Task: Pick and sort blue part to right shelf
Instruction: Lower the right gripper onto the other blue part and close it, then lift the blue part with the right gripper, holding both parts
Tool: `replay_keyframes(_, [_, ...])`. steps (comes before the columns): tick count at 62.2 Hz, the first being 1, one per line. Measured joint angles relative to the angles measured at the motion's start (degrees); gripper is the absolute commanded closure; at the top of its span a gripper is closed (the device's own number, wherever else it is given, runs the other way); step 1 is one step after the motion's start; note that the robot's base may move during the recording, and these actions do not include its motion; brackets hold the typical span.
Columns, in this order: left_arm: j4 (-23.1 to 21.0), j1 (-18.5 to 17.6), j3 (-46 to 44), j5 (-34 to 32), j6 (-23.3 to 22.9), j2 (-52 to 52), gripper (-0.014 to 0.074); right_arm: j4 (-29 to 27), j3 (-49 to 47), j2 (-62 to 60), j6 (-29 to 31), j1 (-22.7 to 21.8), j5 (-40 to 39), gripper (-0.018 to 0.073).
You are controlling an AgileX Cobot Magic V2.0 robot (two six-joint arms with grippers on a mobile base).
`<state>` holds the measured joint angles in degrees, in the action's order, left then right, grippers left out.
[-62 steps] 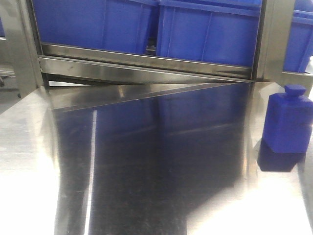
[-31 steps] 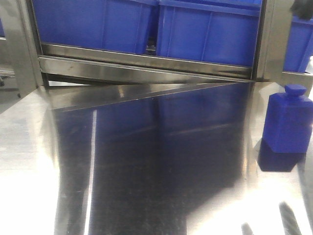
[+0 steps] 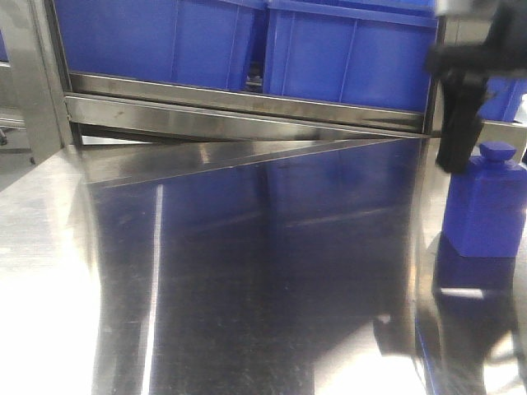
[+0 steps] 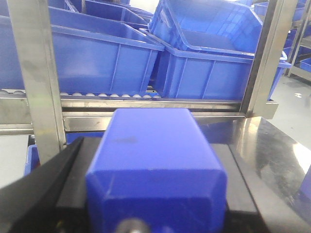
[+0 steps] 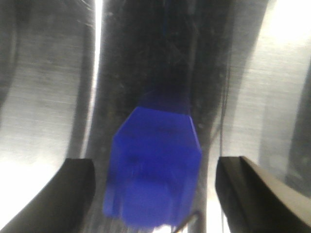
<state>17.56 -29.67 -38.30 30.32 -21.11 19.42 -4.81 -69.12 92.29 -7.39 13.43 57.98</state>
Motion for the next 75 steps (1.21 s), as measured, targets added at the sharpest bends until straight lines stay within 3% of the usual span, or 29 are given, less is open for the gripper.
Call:
replay_keyframes(9, [0.0,0.0,0.0,0.0,0.0,0.0,0.0356,2.0,-0.1,3.7,0.0,1.3,-0.5,-0.0018])
replay_keyframes(13, [0.0,0.0,0.0,0.0,0.0,0.0,0.0356,2.4,-0.1,4.7,0.0,1.4,-0.8,0.0025])
replay_keyframes(25, [0.0,0.0,0.0,0.0,0.0,0.0,0.0356,2.9,-0.2,5.4,0.0,1.4,-2.0,0.0368])
replay_keyframes(29, [0.0,0.0,0.0,0.0,0.0,0.0,0.0356,2.9,-0.2,5.4,0.0,1.4,-2.0,0.0416])
replay_keyframes(45, [0.0,0.0,0.0,0.0,0.0,0.0,0.0356,2.8,1.1,1.0,0.0,1.4,-5.2,0.0414])
replay_keyframes(75, [0.0,0.0,0.0,0.0,0.0,0.0,0.0356,10.0,23.7,-35.5,0.0,1.4,-20.3,0.0415])
